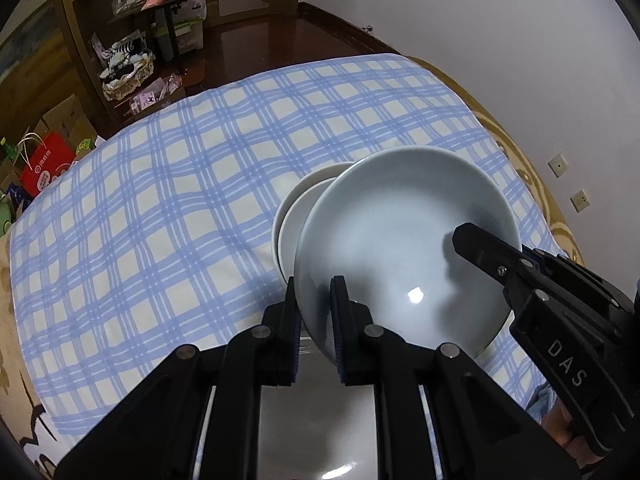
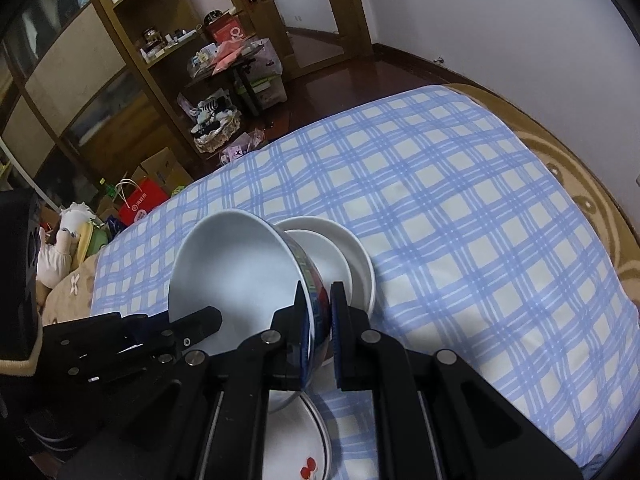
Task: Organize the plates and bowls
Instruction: 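Lower the colourful bowl into the bowl stack with both grippers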
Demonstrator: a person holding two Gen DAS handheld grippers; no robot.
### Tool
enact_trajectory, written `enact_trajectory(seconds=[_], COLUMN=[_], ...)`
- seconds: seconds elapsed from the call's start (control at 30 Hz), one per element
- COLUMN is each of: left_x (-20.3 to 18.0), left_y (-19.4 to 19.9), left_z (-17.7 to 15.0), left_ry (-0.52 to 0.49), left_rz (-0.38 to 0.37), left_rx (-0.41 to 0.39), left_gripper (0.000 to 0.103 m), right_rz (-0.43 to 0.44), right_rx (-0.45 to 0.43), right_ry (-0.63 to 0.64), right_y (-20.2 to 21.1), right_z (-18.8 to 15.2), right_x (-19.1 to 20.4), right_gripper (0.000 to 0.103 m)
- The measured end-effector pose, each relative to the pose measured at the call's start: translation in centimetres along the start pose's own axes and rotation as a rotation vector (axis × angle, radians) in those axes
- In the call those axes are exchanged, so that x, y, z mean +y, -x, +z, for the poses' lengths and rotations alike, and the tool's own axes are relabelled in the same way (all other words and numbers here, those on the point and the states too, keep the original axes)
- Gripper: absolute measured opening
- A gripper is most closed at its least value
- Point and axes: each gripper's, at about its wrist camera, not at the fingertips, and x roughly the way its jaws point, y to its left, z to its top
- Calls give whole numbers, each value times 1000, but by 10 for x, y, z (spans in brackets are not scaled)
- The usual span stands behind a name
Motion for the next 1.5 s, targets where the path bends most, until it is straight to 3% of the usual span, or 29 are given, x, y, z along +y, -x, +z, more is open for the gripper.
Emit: enact_trajectory(seconds=[0.8, 1.5], left_x=[13, -7], left_y=[-36, -56], left_z=[12, 11], left_ry=[49, -23], left_rz=[16, 30], left_rx=[35, 55], left_gripper=[15, 16], right_rz=[-11, -73], right_rx=[-34, -4], right_ry=[54, 36], right_y=[-28, -37], right_z=[3, 6], right_x=[1, -11], right_gripper=[11, 11])
